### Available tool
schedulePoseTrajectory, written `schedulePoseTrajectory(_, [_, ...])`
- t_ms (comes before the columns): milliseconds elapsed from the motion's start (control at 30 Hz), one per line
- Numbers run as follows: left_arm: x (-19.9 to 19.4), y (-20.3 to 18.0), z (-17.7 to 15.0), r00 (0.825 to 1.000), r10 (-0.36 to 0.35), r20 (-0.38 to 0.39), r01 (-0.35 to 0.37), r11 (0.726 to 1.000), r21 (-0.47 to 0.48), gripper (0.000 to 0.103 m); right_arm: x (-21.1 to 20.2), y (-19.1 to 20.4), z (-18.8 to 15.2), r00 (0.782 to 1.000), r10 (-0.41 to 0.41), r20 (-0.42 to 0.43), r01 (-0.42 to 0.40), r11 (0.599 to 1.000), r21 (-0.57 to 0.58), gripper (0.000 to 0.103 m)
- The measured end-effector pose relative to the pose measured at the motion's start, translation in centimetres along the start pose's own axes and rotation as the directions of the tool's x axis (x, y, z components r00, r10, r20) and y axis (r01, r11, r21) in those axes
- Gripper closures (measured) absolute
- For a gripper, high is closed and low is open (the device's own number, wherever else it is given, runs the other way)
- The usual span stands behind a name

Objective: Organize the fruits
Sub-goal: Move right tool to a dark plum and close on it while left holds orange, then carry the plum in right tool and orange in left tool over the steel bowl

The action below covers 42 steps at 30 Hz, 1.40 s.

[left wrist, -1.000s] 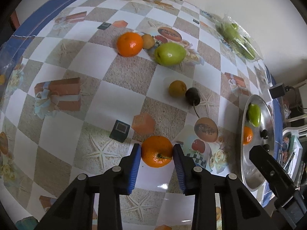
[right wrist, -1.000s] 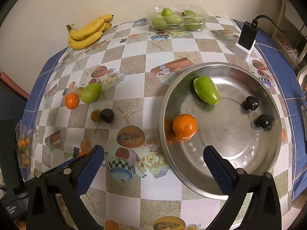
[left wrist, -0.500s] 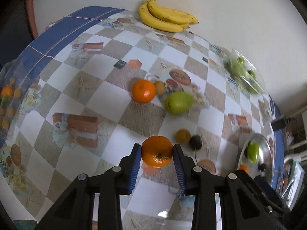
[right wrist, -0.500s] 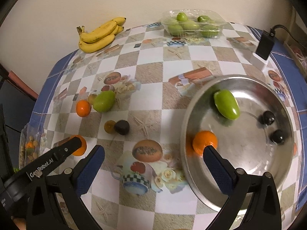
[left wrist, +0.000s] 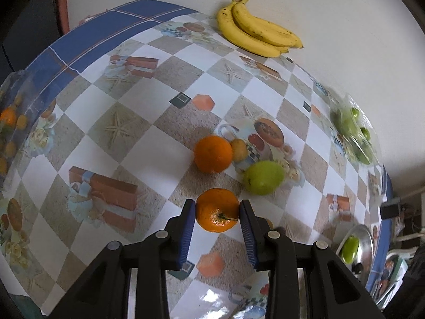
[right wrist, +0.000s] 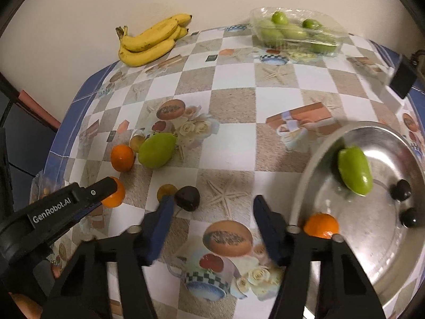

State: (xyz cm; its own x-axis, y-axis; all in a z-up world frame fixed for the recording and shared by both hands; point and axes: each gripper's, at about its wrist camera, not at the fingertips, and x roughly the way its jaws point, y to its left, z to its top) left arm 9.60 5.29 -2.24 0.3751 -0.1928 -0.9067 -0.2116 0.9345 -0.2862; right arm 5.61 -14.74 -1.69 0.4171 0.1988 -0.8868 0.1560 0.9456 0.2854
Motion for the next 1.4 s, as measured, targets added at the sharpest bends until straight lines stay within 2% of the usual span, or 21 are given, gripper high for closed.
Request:
schedulePoseTrajectory(267, [0.7, 0.1, 1.2, 1.0, -0.011, 0.003, 0.011, 0.999, -0.042, 0.067, 1.6, 1.3, 0.9, 0.999, 0.041, -0.029, -0.042, 0.999, -0.024, 0.068])
schedulePoseTrajectory(333, [0.8, 0.0, 1.4, 1.0, -0.015, 0.003, 0.016, 0.999, -0.047, 0.067, 1.9, 1.6, 1.0, 0.998, 0.048, -0.03, -0.049, 0.998, -0.026, 0.07])
schedulePoseTrajectory(833, [1.1, -0.6, 1.6, 0.999, -0.042, 0.001, 0.042, 0.998, -0.038, 0.067, 4.2, 1.7, 1.2, 0.994, 0.051, -0.094, -0.053, 0.998, -0.017, 0.07])
schedulePoseTrajectory(1200, [1.0, -0.5, 1.7, 0.999, -0.049, 0.002, 0.049, 0.998, -0.042, 0.067, 4.7, 1.5, 0.9, 0.989, 0.084, -0.12, -0.084, 0.996, 0.003, 0.07])
schedulePoseTrajectory(1300, [0.8, -0.5, 1.7, 0.999, -0.052, 0.006, 0.052, 0.998, -0.042, 0.067, 4.8, 1.7, 0.8, 0.988, 0.093, -0.126, -0.094, 0.996, -0.003, 0.076])
schedulePoseTrajectory(1400, [0.7, -0.5, 1.8, 0.999, -0.054, 0.007, 0.054, 0.998, -0.043, 0.067, 4.7, 2.0, 0.8, 0.988, 0.089, -0.127, -0.091, 0.996, -0.015, 0.076])
